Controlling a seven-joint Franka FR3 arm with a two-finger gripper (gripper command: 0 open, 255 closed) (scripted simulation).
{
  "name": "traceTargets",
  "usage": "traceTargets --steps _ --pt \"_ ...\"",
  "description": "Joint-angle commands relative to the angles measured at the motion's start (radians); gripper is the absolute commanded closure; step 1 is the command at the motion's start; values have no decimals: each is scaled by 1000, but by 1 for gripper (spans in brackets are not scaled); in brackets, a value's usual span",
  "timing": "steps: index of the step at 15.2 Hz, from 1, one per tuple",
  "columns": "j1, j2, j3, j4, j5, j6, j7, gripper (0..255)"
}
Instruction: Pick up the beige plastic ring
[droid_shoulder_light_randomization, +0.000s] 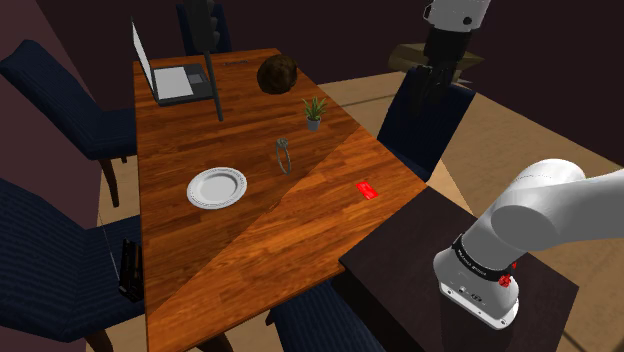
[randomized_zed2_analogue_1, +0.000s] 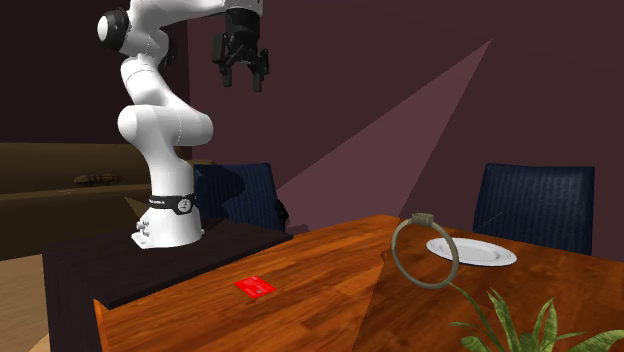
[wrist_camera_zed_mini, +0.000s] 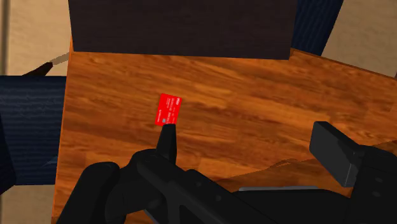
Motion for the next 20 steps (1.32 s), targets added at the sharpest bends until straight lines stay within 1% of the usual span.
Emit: traceTargets --steps 1,5,10,15,20 --pt "0 0 0 0 0 0 0 0" --pt "5 124 32 5 15 129 23 0" --pt "9 297 70 44 22 275 54 0" --pt "9 482 105 117 12 398 90 0" --pt "11 673 132 223 -16 492 133 0"
